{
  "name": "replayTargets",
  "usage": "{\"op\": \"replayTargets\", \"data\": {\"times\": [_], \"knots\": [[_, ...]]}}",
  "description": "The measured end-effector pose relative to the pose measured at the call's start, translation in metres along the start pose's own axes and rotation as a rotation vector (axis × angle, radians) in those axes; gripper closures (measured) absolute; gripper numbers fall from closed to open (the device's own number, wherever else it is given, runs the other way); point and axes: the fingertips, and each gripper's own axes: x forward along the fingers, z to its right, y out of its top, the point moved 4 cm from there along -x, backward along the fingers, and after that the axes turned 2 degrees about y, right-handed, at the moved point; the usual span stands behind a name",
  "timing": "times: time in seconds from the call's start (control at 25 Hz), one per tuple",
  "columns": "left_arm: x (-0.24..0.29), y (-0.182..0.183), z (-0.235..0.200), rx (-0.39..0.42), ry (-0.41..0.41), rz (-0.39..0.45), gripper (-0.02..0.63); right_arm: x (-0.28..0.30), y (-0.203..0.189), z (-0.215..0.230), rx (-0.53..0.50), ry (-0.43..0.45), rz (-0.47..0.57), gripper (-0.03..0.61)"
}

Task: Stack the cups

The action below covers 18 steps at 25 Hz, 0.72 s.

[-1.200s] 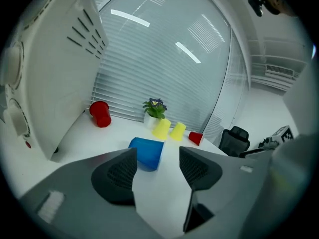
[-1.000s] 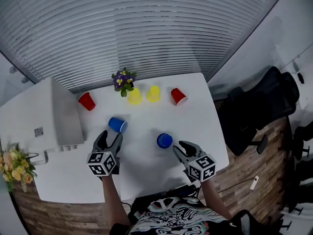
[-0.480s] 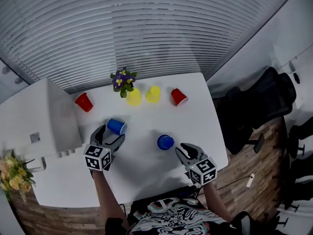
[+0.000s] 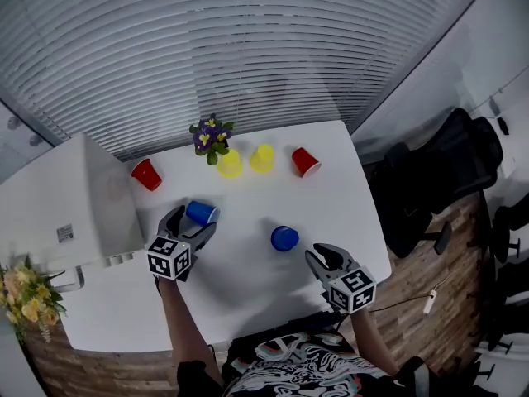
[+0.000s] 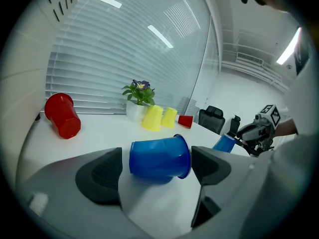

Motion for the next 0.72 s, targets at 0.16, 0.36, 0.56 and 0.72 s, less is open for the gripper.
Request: {"op": "replayTargets", "data": {"times": [0.16,0.36,0.56,0.72], "knots": [[0.0052,-0.0043,0.0026,0.049,0.019,-0.047,0.210,-0.0003,0.0026,0.0013,0.012,0.003,0.011,0.477],[0.0040,-0.0041,-0.0008,0.053,0.040,-0.048,0.237,0.0035,0.0047,0.0058,0.005,0.006,0.020,0.486],[0.0025,-0.0065,0.0011,0.012,0.068,-0.044,0.239,0.0037,0.0078,0.0061,-0.001,0.024,0.031,0.492],[0.0018,-0.0089,0.0070,0.023,0.095,-0.056,0.239,0.0004,0.0076,0.0086,-0.015,0.033,0.039,0.494]]}}
